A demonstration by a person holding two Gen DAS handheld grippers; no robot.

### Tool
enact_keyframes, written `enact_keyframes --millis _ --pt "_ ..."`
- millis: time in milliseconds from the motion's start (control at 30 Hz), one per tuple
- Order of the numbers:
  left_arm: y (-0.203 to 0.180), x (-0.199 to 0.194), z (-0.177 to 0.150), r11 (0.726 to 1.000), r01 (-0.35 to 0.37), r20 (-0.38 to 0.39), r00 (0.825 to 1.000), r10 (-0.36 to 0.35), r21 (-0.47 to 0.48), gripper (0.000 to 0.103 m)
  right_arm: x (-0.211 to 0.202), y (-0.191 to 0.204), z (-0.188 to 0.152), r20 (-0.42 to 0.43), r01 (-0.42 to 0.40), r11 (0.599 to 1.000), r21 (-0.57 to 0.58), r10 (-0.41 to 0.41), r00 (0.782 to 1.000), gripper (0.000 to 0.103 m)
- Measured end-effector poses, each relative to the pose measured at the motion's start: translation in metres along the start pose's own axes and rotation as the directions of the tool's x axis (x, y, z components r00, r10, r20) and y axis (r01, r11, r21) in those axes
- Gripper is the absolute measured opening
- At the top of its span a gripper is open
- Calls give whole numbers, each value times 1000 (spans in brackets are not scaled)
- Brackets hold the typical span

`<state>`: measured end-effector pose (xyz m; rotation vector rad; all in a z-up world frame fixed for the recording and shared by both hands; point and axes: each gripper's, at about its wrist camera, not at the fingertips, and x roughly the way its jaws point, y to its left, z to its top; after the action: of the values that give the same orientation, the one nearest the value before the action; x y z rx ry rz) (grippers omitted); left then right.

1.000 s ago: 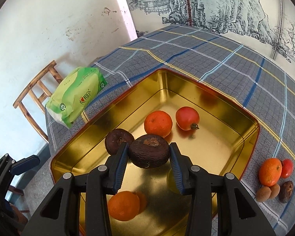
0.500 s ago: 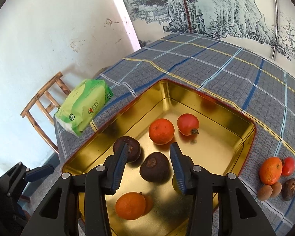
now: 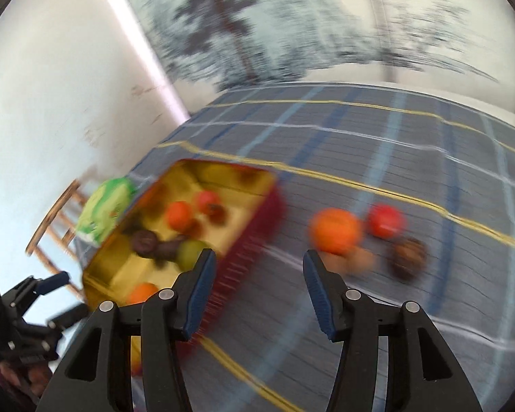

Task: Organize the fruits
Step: 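Move the left gripper back to the two small brown kiwis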

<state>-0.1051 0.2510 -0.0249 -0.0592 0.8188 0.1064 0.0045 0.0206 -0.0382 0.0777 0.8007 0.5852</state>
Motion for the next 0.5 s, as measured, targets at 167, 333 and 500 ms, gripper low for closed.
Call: enact_keyframes --millis 167,333,500 --pt "-19 -8 9 997 62 27 998 -64 44 79 -34 -69 -21 16 158 985 70 -160 987 54" --pt "-54 -14 25 974 172 21 984 -177 149 79 -58 -124 -38 19 270 954 132 -275 961 54" --pt "-99 -9 50 937 265 -13 963 -269 228 78 -68 -161 -54 22 278 939 202 -288 957 54"
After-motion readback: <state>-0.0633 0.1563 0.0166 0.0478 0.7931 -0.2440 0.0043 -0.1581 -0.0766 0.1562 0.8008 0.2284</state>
